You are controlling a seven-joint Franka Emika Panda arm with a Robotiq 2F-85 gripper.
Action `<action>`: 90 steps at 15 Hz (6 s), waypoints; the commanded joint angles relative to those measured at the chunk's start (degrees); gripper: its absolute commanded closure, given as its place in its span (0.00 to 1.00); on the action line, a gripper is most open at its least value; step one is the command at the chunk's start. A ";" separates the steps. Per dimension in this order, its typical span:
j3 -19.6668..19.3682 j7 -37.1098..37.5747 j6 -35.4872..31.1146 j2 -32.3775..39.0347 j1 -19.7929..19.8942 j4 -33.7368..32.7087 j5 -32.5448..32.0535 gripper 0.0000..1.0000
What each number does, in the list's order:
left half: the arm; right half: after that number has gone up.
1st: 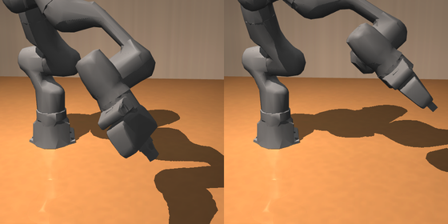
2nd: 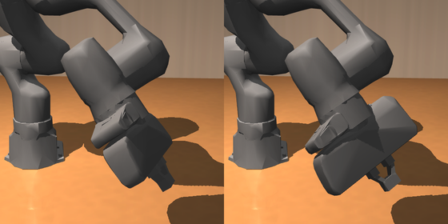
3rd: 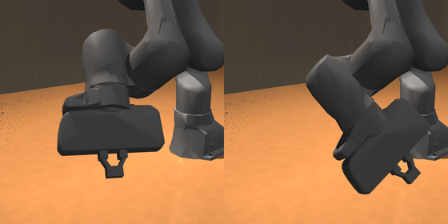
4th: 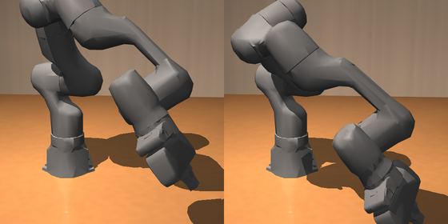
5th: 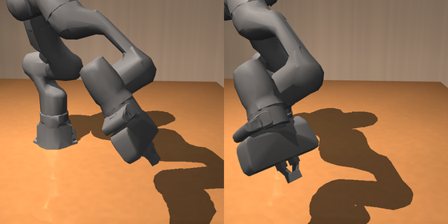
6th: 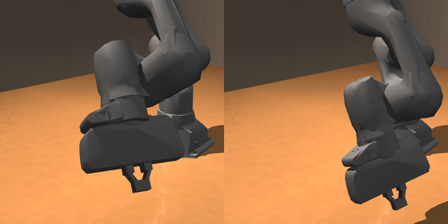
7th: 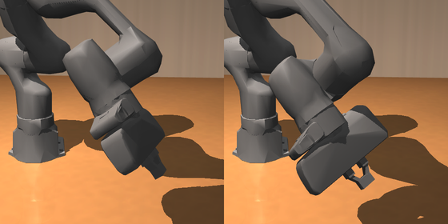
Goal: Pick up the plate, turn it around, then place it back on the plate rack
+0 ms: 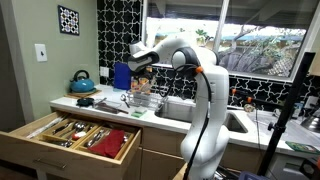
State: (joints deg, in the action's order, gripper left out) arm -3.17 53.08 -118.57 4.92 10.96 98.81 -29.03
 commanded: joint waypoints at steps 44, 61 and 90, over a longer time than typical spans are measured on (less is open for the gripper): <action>-12.67 12.41 -20.89 21.07 -0.01 -19.42 23.54 0.84; -11.78 11.99 -23.60 19.22 -0.50 -19.84 22.03 0.94; -11.50 4.09 -13.04 15.79 -2.91 -22.94 17.21 0.95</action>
State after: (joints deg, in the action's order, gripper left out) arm -15.32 61.84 -134.28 21.06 7.43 77.53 -12.01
